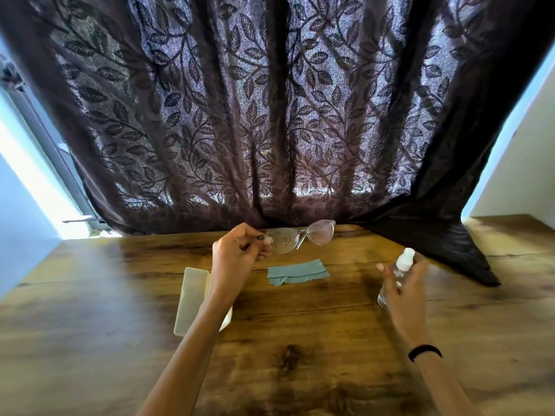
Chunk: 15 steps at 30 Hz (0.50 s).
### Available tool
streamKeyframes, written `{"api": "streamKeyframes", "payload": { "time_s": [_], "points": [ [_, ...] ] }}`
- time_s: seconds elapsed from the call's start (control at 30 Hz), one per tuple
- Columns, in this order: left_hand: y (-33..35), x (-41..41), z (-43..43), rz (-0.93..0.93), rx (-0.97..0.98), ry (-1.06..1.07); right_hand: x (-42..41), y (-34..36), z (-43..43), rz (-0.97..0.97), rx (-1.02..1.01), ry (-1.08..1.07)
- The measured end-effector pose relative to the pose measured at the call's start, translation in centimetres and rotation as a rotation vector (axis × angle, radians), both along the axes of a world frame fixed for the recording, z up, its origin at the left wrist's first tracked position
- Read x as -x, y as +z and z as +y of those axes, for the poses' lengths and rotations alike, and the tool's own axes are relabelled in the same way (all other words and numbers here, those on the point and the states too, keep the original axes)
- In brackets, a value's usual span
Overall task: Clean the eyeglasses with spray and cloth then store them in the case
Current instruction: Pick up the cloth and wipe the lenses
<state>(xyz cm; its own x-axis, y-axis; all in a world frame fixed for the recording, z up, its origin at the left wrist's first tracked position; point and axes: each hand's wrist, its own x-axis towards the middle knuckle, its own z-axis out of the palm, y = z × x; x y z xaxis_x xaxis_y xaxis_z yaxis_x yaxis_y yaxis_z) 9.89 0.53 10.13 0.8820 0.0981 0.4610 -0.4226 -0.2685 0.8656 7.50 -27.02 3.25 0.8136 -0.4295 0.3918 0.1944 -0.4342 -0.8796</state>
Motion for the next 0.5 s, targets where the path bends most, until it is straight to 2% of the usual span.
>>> {"api": "streamKeyframes", "payload": {
  "time_s": [0.13,0.23,0.33,0.43,0.5],
  "points": [
    [0.1,0.1,0.0,-0.002,0.013,-0.008,0.3,0.6,0.2,0.003,-0.009,0.0],
    [0.0,0.1,0.2,-0.011,0.013,-0.017,0.5,1.9,0.8,-0.175,0.014,-0.095],
    [-0.2,0.0,0.3,-0.002,0.025,-0.023,0.1,4.1,1.1,-0.372,0.167,-0.194],
    [-0.3,-0.2,0.1,0.012,0.033,-0.021,-0.6,6.4,2.0,-0.465,0.263,-0.088],
    [-0.3,-0.2,0.0,0.02,0.046,-0.026,-1.2,7.3,3.1,-0.421,0.29,0.03]
  ]
}}
